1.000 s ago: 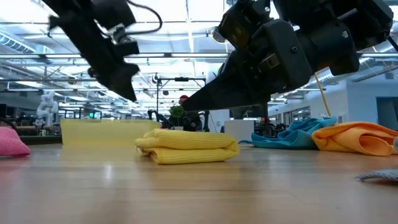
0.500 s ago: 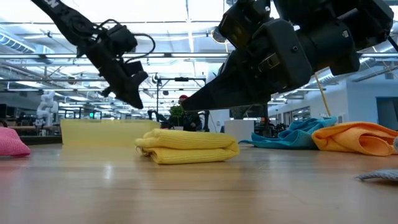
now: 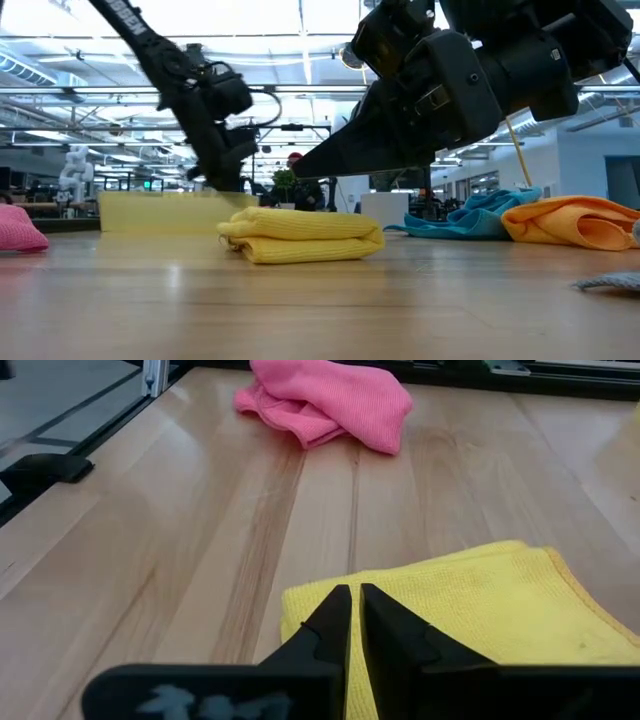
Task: Fold microfiber towels
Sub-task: Put the yellow microfiber cloth into the yellow bin
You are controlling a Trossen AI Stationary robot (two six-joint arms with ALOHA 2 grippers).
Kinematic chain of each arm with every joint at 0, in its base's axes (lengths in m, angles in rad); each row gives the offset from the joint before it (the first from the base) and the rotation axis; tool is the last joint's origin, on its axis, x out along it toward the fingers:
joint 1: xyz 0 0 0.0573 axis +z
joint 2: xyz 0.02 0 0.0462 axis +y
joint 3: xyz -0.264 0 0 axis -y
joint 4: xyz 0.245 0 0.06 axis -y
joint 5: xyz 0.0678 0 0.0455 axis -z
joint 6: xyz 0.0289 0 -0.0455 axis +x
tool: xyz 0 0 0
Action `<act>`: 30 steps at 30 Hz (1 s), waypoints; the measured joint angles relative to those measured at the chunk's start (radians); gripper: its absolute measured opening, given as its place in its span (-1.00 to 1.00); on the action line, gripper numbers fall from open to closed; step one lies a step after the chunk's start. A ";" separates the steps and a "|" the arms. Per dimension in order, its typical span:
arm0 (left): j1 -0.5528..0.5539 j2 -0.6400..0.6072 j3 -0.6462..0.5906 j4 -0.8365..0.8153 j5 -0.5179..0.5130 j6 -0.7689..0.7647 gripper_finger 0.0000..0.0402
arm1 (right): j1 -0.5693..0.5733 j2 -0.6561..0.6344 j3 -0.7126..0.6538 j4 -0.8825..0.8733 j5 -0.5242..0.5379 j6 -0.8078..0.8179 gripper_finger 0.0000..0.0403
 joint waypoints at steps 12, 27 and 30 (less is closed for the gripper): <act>-0.280 0.062 0.146 -0.096 0.162 -0.003 -0.94 | 0.009 0.000 -0.001 -0.014 -0.002 -0.005 -0.91; -0.646 -0.046 0.201 -0.045 -0.066 0.025 -0.98 | 0.094 -0.117 0.000 -0.057 -0.005 -0.073 -0.91; -0.701 -0.084 0.202 -0.106 -0.151 0.036 -0.94 | 0.093 -0.098 0.000 -0.084 -0.005 -0.071 -0.87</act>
